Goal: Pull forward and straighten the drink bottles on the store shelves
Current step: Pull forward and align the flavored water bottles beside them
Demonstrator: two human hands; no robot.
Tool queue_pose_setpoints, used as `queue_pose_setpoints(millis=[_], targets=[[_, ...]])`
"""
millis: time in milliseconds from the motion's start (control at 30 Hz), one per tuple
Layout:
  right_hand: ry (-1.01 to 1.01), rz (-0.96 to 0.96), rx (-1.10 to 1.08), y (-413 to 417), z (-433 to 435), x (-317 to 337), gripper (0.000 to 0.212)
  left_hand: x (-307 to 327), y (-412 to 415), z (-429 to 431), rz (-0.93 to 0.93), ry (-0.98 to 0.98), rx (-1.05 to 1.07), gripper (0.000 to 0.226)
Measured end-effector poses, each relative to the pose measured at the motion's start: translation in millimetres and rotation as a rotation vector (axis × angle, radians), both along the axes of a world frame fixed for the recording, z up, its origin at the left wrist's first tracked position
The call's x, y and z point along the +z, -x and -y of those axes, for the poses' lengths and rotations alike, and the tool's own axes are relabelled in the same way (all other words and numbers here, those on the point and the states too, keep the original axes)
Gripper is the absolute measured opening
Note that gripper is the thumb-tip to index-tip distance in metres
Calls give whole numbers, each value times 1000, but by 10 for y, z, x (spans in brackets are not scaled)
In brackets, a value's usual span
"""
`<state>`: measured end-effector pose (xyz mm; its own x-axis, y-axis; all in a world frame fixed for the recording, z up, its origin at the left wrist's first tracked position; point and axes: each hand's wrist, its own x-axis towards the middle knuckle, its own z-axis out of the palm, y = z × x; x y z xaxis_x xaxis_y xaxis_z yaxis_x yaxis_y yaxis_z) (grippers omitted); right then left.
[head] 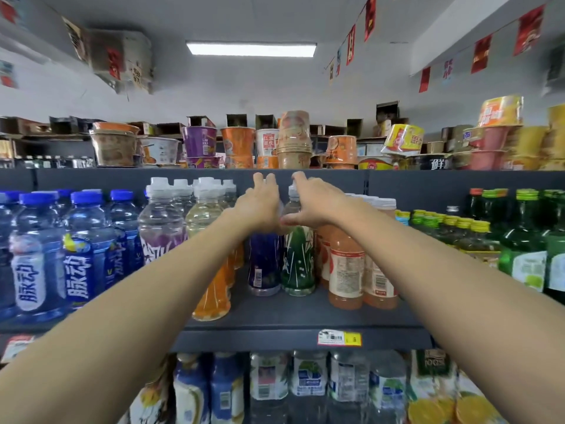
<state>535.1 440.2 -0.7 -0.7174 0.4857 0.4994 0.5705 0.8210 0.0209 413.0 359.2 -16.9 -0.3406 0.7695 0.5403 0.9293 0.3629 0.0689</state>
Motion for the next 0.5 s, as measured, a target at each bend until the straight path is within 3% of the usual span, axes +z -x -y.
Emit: queue_pose_setpoints(millis=[133,500], targets=[[75,-27,15,53,0,-24,117,-4,74,31,-66,-13,-46,114],[118,21,-1,-77,92,122,111,142,88,252,10,60,-174,122]])
